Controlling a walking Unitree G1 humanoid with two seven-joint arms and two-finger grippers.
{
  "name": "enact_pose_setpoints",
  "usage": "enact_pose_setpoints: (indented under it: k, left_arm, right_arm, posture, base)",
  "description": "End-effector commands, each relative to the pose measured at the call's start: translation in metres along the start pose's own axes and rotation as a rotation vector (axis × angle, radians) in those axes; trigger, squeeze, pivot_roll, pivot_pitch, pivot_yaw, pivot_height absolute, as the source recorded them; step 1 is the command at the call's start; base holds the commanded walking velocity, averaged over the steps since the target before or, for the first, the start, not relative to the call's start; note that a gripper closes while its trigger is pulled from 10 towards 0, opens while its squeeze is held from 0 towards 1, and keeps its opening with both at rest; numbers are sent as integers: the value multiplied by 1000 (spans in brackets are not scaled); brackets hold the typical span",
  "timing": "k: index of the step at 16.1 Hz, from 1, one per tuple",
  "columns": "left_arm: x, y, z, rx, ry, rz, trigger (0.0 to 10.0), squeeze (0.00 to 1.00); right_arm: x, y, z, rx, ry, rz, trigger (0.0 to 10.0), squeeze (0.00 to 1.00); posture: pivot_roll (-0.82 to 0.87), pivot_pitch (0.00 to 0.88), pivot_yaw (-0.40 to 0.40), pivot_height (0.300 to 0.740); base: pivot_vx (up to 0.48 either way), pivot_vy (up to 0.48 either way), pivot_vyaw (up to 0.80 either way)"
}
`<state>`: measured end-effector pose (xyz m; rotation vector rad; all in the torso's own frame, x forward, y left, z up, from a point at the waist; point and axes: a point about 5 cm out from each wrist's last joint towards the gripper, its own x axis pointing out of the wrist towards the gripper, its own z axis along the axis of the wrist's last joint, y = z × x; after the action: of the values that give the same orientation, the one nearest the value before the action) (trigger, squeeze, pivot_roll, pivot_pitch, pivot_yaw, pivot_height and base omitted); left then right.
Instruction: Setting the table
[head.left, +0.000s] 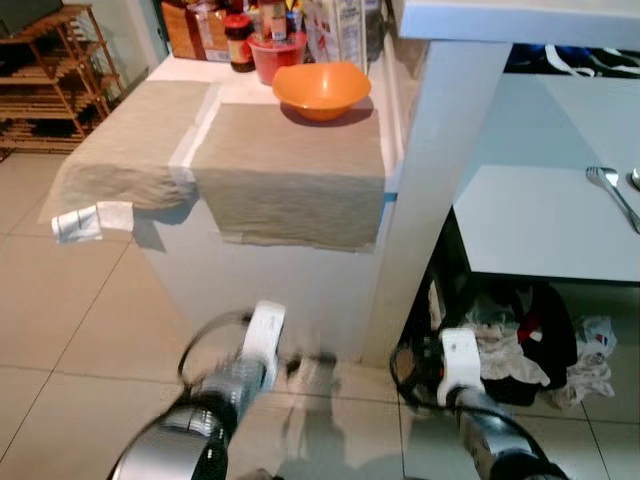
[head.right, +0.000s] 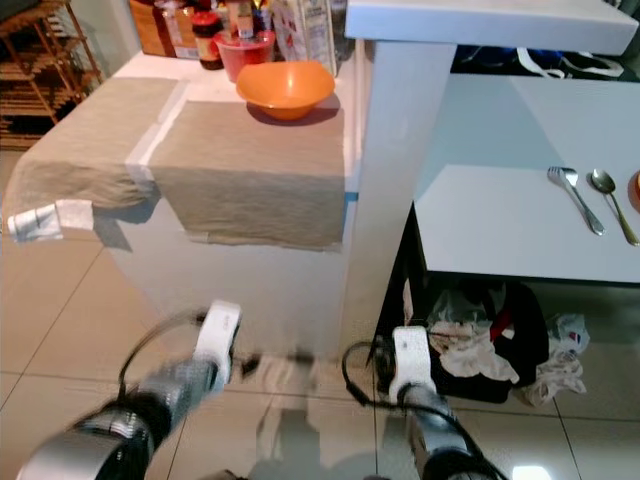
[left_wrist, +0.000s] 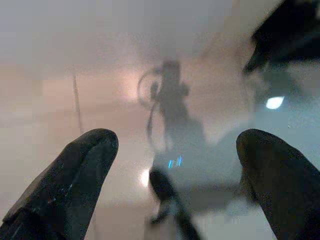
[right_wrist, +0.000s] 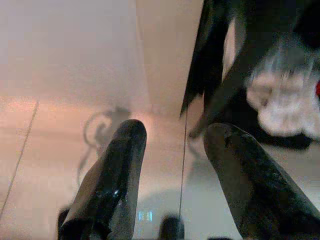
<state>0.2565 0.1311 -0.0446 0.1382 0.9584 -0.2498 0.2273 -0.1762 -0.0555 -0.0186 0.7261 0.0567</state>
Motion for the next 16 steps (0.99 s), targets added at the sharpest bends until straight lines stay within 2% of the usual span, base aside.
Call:
enact_pose_setpoints:
  k: [1, 2, 3, 4, 5, 7, 9, 13, 16]
  left_arm:
    - [0, 0, -5, 24, 32, 15, 10000, 0]
    - [0, -9, -38, 106, 167, -24, 10000, 0]
    - [-1, -12, -46, 83, 187, -33, 10000, 0]
    - [-1, -18, -59, 1, 209, -41, 10000, 0]
    - [-2, -20, -63, -37, 221, -50, 10000, 0]
    - [-3, -16, -70, -82, 234, -22, 10000, 0]
    - [-4, -8, -72, -71, 239, 4, 10000, 0]
    - [-4, -7, -69, -59, 220, -7, 10000, 0]
    - [-4, -6, -70, -55, 222, -3, 10000, 0]
  right_arm:
    - [0, -2, -3, -14, 35, 2, 10000, 0]
    - [-8, -3, -36, -36, 212, 15, 10000, 0]
    - [-12, -2, -46, -41, 254, 27, 10000, 0]
    - [-15, -3, -54, -53, 282, 36, 10000, 0]
    - [-16, -3, -57, -60, 289, 37, 10000, 0]
    - [-17, 1, -58, -80, 293, 62, 10000, 0]
    - [-13, 5, -52, -56, 291, 51, 10000, 0]
    - [-13, 4, -53, -21, 313, 12, 10000, 0]
    - [-19, 3, -66, -25, 338, 11, 10000, 0]
  posture:
    - [-115, 0, 17, 740]
    - [-118, 0, 1, 740]
    - [-119, 0, -1, 740]
    - [-116, 0, -9, 740]
    - [-116, 0, -11, 740]
    - [-119, 0, -12, 740]
    - [-122, 0, -6, 740]
    - [-114, 0, -4, 740]
    - [-108, 0, -7, 740]
  base:
    - [0, 0, 0]
    - [0, 0, 0]
    - [0, 0, 0]
    - [0, 0, 0]
    - [0, 0, 0]
    - [0, 0, 0]
    - [0, 0, 0]
    - [0, 0, 0]
    - [0, 0, 0]
